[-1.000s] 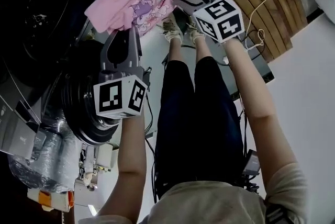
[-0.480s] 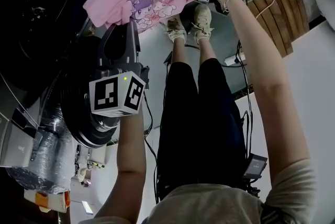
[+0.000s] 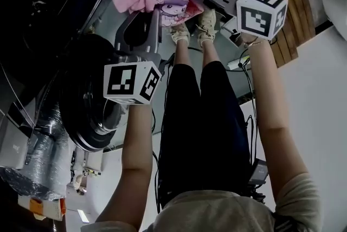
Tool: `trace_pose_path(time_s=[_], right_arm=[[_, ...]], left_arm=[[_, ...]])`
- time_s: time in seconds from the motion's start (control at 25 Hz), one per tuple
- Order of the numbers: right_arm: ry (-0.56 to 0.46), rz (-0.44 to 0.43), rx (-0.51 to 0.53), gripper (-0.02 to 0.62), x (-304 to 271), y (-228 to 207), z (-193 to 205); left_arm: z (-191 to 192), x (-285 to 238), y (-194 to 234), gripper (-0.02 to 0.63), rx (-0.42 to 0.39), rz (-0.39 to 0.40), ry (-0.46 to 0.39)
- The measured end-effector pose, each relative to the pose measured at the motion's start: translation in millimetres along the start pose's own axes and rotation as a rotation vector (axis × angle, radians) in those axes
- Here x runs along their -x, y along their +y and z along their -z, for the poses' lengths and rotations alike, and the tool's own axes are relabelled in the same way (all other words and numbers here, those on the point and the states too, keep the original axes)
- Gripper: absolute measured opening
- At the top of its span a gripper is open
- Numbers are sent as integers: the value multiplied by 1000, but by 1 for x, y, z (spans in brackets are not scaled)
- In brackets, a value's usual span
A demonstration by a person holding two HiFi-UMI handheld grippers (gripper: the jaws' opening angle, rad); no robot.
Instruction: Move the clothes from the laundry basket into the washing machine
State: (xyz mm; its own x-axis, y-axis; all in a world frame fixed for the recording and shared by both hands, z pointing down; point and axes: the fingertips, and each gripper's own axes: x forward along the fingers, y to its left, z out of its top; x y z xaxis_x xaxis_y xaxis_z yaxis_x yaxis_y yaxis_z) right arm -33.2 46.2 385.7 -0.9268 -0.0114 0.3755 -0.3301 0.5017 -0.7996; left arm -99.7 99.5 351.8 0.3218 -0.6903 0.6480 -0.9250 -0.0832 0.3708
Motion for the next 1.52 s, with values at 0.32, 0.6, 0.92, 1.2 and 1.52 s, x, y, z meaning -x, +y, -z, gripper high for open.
trace_pose_path(time_s=[0.32,0.6,0.92,1.2,1.52], right_arm=[[-65,-49,39,54,21,49,-37],[15,-153,83,52,21,82,-27],[48,-233,106,52,3,98,-19],[-47,-207,191,94,-7,114,-23],[-22,-97,166,94,-22,94,14]], left_arm=[[-12,-19,-43,307,-4,202,-37],[0,-39,-54,376,-340,248,87],[-4,-43,-56,203,-549,246,19],[-8,-26,-14,150,-384,83,-30],[-16,-18,82,150,-122,-155,-109]])
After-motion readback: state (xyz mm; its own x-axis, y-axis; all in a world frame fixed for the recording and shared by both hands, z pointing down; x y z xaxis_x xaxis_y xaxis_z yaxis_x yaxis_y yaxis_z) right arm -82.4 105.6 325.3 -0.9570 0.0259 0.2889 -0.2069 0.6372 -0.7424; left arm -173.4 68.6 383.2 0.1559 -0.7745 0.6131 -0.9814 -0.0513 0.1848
